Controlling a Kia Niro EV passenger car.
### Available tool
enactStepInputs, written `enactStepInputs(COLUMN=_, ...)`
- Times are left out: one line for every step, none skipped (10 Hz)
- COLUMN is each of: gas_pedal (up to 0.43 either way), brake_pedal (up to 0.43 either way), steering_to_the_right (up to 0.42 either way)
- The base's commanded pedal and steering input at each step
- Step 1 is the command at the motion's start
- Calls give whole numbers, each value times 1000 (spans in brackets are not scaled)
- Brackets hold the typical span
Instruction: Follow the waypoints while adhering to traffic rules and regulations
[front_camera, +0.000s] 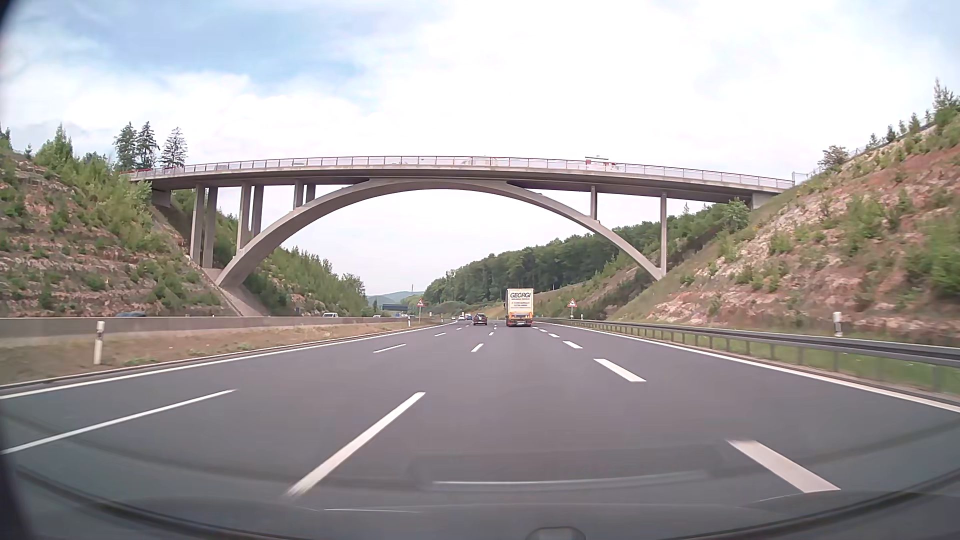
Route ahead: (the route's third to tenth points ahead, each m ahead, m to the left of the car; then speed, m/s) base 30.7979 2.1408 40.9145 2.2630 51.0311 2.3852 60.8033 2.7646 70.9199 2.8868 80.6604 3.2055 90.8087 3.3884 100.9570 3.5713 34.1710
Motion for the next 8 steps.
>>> enactStepInputs(gas_pedal=197, brake_pedal=0, steering_to_the_right=-7)
enactStepInputs(gas_pedal=197, brake_pedal=0, steering_to_the_right=-7)
enactStepInputs(gas_pedal=197, brake_pedal=0, steering_to_the_right=-6)
enactStepInputs(gas_pedal=197, brake_pedal=0, steering_to_the_right=-6)
enactStepInputs(gas_pedal=197, brake_pedal=0, steering_to_the_right=-6)
enactStepInputs(gas_pedal=197, brake_pedal=0, steering_to_the_right=-6)
enactStepInputs(gas_pedal=197, brake_pedal=0, steering_to_the_right=-6)
enactStepInputs(gas_pedal=197, brake_pedal=0, steering_to_the_right=-6)
